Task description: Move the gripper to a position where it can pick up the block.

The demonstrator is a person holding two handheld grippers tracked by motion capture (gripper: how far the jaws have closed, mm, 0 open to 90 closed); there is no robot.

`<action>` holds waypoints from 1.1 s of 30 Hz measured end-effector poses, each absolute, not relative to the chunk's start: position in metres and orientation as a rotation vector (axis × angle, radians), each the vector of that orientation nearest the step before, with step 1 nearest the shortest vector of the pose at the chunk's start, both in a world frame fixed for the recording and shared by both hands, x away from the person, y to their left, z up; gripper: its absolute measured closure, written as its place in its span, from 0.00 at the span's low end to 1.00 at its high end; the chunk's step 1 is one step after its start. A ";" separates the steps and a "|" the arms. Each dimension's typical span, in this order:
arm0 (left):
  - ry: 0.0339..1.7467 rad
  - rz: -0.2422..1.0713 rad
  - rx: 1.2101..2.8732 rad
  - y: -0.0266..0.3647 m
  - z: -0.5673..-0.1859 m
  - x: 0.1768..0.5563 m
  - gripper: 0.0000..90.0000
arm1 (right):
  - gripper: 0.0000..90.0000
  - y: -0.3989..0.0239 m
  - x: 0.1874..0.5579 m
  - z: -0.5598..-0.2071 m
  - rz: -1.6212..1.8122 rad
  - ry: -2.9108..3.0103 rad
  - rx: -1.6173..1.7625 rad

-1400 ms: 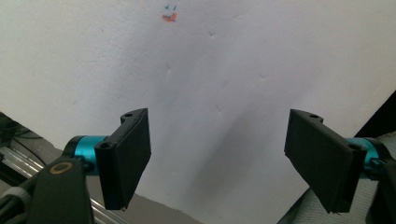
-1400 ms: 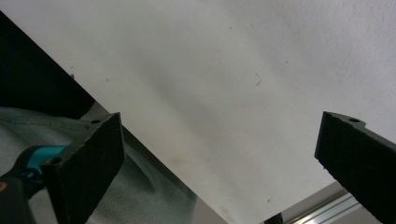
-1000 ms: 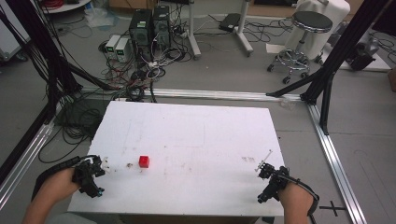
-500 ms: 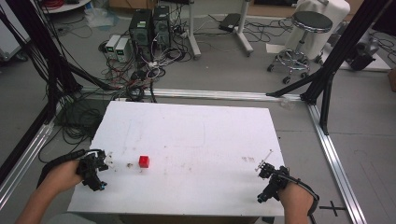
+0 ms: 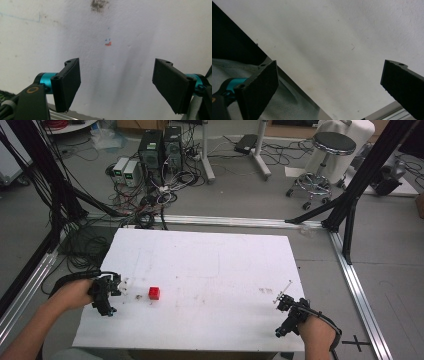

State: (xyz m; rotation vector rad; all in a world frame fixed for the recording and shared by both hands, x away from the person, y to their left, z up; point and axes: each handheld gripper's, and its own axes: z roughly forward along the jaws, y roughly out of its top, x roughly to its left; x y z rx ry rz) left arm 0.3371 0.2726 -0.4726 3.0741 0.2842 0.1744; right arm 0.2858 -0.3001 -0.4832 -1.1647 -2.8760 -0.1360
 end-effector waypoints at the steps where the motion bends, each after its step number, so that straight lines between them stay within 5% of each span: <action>1: 0.271 0.172 3.076 0.271 -0.473 0.339 0.26 | 0.01 -0.300 0.286 -0.483 -0.136 -2.873 -1.169; 18: 0.027 0.149 3.084 0.236 -0.467 0.371 0.26 | 0.01 -0.300 0.285 -0.481 -0.157 -2.880 -1.156; 33: -0.011 0.133 3.072 0.208 -0.470 0.392 0.26 | 0.01 -0.301 0.285 -0.481 -0.168 -2.876 -1.146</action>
